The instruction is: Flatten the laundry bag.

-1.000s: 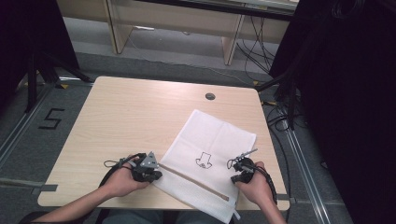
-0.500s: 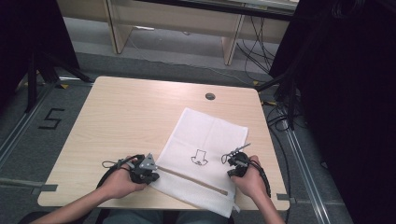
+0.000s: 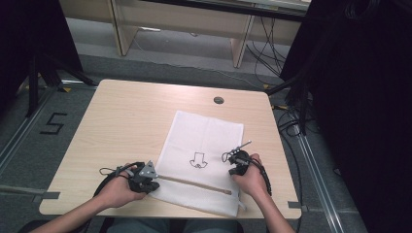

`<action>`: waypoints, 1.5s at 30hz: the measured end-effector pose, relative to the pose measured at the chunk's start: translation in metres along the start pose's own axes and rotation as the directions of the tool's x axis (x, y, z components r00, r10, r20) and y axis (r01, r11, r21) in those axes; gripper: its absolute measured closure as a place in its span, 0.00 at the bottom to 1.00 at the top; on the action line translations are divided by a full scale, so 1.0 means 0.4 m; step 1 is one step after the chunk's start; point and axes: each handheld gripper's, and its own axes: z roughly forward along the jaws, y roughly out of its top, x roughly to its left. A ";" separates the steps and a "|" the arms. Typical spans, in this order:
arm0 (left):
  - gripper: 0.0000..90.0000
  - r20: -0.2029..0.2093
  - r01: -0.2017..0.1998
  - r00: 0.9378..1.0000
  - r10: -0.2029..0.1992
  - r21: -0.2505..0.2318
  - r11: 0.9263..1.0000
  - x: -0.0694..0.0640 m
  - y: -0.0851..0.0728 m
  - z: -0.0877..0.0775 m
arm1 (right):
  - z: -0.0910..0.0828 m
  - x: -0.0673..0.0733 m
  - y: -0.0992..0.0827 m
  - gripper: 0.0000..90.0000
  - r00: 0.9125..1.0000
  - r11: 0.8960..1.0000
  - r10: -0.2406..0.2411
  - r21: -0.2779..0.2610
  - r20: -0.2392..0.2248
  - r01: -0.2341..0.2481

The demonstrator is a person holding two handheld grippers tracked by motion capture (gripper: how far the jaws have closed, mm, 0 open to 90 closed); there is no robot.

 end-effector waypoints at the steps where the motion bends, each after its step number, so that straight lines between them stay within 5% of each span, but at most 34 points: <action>1: 0.98 -0.002 0.001 1.000 -0.001 0.005 1.000 0.001 -0.002 -0.002 | 0.004 -0.001 0.005 1.00 1.000 1.000 -0.017 -0.012 0.000 0.017; 2: 0.98 -0.003 0.024 1.000 -0.024 -0.010 1.000 -0.002 -0.005 -0.001 | 0.005 0.004 0.010 1.00 1.000 1.000 -0.008 -0.011 0.000 0.008; 5: 0.98 -0.006 -0.010 1.000 0.011 0.016 1.000 0.003 -0.010 -0.011 | 0.014 0.009 0.028 1.00 1.000 0.999 -0.024 -0.021 0.007 0.024; 12: 0.98 -0.011 -0.016 1.000 0.016 0.034 0.999 0.005 -0.021 -0.021 | 0.027 0.024 0.060 1.00 0.999 0.999 -0.032 -0.028 0.015 0.033; 27: 0.98 -0.017 0.027 0.999 -0.027 0.032 0.999 0.005 -0.047 -0.037 | 0.042 0.051 0.092 1.00 0.999 0.998 -0.043 -0.044 -0.005 0.043; 31: 0.98 -0.018 -0.003 1.000 0.004 0.053 0.999 0.005 -0.046 -0.042 | 0.043 0.054 0.098 1.00 0.999 0.998 -0.046 -0.046 0.002 0.046; 39: 0.99 -0.011 0.027 1.000 -0.026 0.065 0.998 0.004 -0.054 -0.049 | 0.050 0.065 0.117 1.00 0.999 0.999 -0.031 -0.040 -0.019 0.030; 45: 0.98 -0.020 0.054 0.998 -0.052 0.070 0.996 0.007 -0.066 -0.057 | 0.053 0.078 0.122 1.00 0.998 0.996 -0.070 -0.052 0.000 0.070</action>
